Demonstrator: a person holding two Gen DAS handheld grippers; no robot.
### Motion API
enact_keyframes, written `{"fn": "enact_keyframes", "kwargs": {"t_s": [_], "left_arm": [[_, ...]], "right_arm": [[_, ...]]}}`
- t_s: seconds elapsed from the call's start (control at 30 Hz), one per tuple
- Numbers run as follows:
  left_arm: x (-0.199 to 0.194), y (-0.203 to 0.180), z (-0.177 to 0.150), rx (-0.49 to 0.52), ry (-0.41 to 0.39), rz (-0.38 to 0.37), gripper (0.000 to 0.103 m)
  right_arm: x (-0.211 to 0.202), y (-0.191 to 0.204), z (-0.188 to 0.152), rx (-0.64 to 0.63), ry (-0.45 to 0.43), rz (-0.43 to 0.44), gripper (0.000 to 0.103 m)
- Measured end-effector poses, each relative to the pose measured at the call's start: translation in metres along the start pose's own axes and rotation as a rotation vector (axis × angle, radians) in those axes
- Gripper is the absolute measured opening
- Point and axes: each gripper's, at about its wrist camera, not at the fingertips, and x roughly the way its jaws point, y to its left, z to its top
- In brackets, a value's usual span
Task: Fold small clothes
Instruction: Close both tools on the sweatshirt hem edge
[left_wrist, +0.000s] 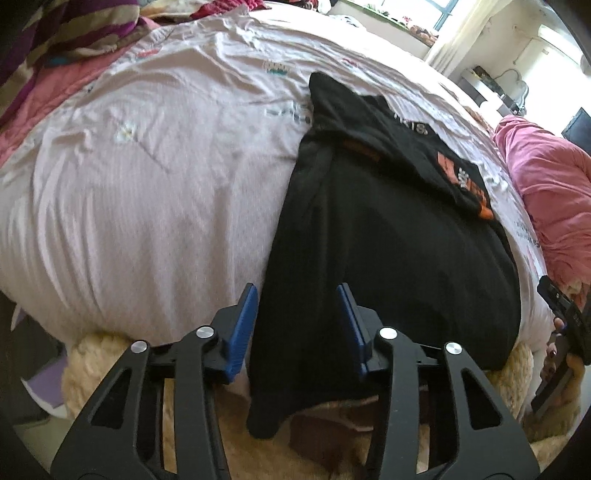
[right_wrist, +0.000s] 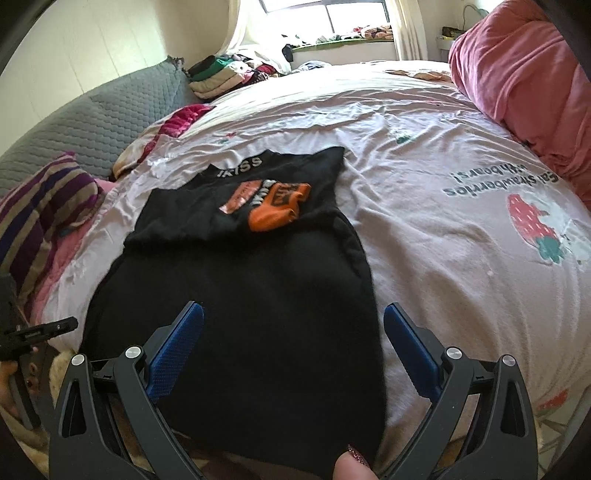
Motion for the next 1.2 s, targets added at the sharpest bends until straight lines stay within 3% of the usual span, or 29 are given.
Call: {"fn": "enact_keyframes", "kwargs": {"t_s": [0.27,0.83,0.87,0.9,1.03,1.1,1.2], "left_arm": [[0.011,0.007,-0.02,-0.043,0.066,-0.02,0.035],[0.028,0.015,-0.048,-0.066,0.179,-0.026,0.035],[0.029,0.014,-0.047,-0.063,0.179,-0.024,0.035],[0.03,0.014,-0.047,-0.063,0.179,-0.024,0.035],[0.033,0.014,-0.046,-0.069,0.182,-0.031,0.035],[0.034,0.014,-0.045,-0.075,0.182,-0.034,0.036],[0.034,0.016,-0.046,-0.076,0.177,-0.033,0.037]], "right_arm": [[-0.005,-0.014,-0.022,0.001,0.054,-0.031,0.097],[-0.008,-0.024,-0.075,0.013,0.235,0.001,0.096],[-0.008,-0.024,-0.079,0.011,0.248,0.002,0.093],[-0.008,-0.025,-0.08,0.01,0.258,0.005,0.083],[-0.002,-0.029,-0.092,0.02,0.315,0.01,0.076],[0.002,-0.031,-0.097,0.027,0.338,0.014,0.06],[0.008,-0.036,-0.103,0.038,0.366,0.017,0.051]]}}
